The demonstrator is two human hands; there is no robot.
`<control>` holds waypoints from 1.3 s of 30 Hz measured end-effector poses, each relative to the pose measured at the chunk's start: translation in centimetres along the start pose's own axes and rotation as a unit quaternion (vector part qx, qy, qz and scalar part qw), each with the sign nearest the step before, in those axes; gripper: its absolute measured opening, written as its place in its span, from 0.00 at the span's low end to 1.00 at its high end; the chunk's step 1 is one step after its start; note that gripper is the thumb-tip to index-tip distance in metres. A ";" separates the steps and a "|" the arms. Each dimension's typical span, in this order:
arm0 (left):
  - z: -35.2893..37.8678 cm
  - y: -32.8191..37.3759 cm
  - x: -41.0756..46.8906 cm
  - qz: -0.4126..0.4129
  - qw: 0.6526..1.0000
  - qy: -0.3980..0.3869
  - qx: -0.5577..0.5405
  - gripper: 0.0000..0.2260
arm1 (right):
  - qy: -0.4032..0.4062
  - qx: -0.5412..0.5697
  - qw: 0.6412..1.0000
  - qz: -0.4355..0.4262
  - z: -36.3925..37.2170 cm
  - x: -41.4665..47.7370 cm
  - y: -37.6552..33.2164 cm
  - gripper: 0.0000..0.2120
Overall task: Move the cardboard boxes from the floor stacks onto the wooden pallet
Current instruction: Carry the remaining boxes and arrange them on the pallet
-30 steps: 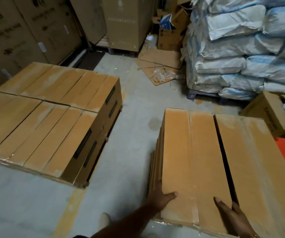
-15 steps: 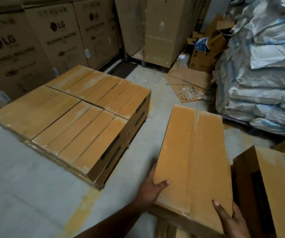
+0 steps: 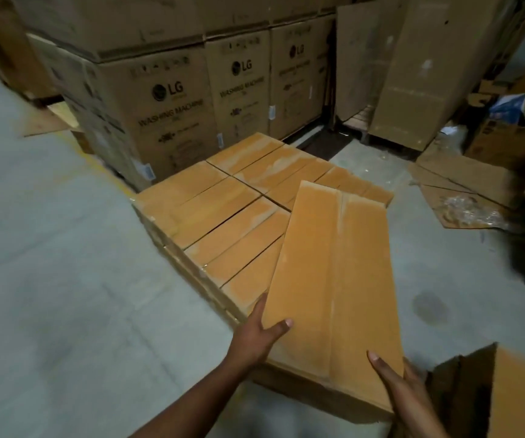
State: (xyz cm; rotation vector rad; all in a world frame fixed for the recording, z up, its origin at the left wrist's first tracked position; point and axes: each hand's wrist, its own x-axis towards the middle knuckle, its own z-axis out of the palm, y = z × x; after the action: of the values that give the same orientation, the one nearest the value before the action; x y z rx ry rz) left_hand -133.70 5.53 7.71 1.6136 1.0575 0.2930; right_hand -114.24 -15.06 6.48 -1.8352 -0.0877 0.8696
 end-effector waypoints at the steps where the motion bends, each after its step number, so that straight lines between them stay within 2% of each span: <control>1: -1.9 -0.8 0.3 -0.010 1.000 0.013 -0.001 0.34 | -0.013 -0.010 1.000 0.000 2.0 0.2 -0.4 0.27; 5: -8.5 -3.3 1.6 -0.030 0.998 0.053 -0.013 0.41 | -0.063 -0.038 0.997 0.013 9.0 1.4 -2.3 0.28; 7: -11.0 -4.2 2.6 -0.037 0.997 0.069 -0.020 0.39 | -0.091 -0.050 0.995 0.012 11.7 2.4 -3.4 0.33; 9: -13.4 -4.5 3.8 -0.040 0.996 0.080 -0.028 0.34 | -0.115 -0.062 0.991 0.019 14.4 3.9 -4.5 0.41; 11: -15.6 -5.1 5.3 -0.042 0.994 0.092 -0.030 0.33 | -0.142 -0.063 0.988 0.022 17.0 5.4 -5.7 0.45; 17: -22.4 -6.5 12.1 -0.055 0.993 0.099 -0.042 0.34 | -0.197 -0.058 0.978 0.024 25.9 11.0 -9.3 0.40; 22: -28.1 -6.7 18.9 -0.072 0.992 0.094 -0.037 0.34 | -0.227 -0.057 0.971 0.042 33.3 16.4 -12.2 0.47; 26: -32.3 -6.6 23.8 -0.089 0.991 0.087 -0.047 0.37 | -0.244 -0.052 0.968 0.033 38.1 19.0 -15.3 0.44; 30: -35.5 -6.5 28.1 -0.087 0.992 0.077 -0.057 0.40 | -0.230 -0.051 0.971 0.040 42.2 21.4 -18.1 0.26; 31: -36.3 -6.7 29.3 -0.086 0.992 0.075 -0.058 0.42 | -0.230 -0.052 0.971 0.044 43.2 22.3 -18.4 0.27; 33: -38.1 -7.0 31.6 -0.089 0.992 0.068 -0.059 0.44 | -0.232 -0.062 0.970 0.045 45.1 23.8 -18.9 0.37; 34: -39.0 -7.1 32.8 -0.089 0.992 0.064 -0.060 0.43 | -0.230 -0.062 0.970 0.046 46.1 24.3 -19.2 0.37; 37: -41.9 -7.3 36.5 -0.084 0.993 0.048 -0.068 0.38 | -0.214 -0.064 0.973 0.055 49.7 26.0 -20.2 0.27; 39: -44.3 -7.6 39.5 -0.084 0.994 0.030 -0.062 0.35 | -0.202 -0.070 0.975 0.054 52.5 27.3 -20.8 0.26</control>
State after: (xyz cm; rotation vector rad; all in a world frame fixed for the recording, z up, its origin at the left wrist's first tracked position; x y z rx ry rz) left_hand -144.79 64.14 3.01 1.4040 1.1909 0.2903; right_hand -118.79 47.15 0.11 -1.7795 -0.3140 1.3345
